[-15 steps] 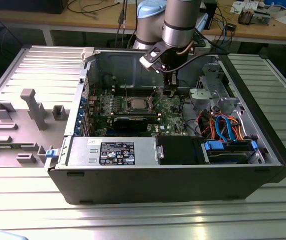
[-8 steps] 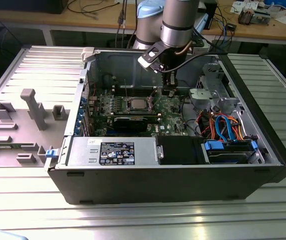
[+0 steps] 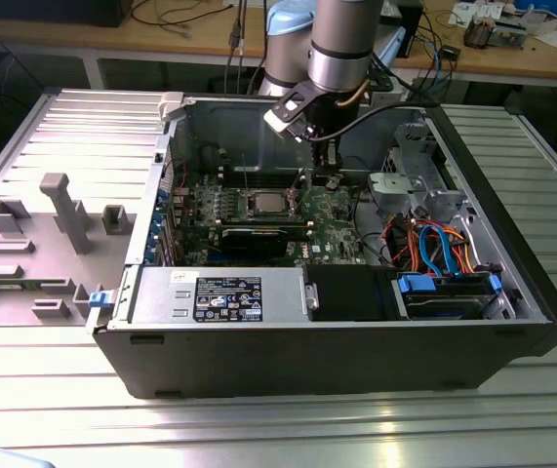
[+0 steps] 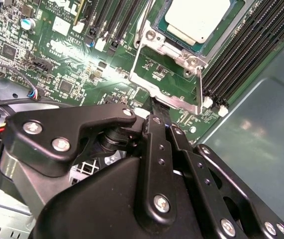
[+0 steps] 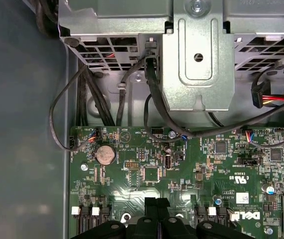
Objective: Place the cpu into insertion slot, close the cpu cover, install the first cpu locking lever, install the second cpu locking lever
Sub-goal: 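Close the cpu cover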
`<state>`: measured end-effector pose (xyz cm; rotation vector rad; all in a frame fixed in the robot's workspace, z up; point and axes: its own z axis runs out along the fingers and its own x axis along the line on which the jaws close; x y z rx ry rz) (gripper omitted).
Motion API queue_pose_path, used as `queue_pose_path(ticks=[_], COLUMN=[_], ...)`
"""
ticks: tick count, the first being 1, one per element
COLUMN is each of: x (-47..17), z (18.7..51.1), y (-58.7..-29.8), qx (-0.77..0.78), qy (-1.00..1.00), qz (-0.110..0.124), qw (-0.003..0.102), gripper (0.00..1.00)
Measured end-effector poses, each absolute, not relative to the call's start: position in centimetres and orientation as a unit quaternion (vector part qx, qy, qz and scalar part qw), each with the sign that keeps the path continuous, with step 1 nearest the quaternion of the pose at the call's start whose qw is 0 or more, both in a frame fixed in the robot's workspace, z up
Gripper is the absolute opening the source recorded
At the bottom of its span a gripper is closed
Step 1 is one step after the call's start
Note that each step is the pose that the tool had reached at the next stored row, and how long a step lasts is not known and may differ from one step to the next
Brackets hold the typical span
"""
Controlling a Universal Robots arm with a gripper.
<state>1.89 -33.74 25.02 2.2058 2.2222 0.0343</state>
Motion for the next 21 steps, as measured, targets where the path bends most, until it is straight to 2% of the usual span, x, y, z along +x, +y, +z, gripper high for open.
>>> queue_pose_path(ticks=[21], x=[0.8], z=[25.0], y=[-33.7], qx=[0.704], qy=[0.71], qz=[0.011], qw=[0.005], gripper=[0.11])
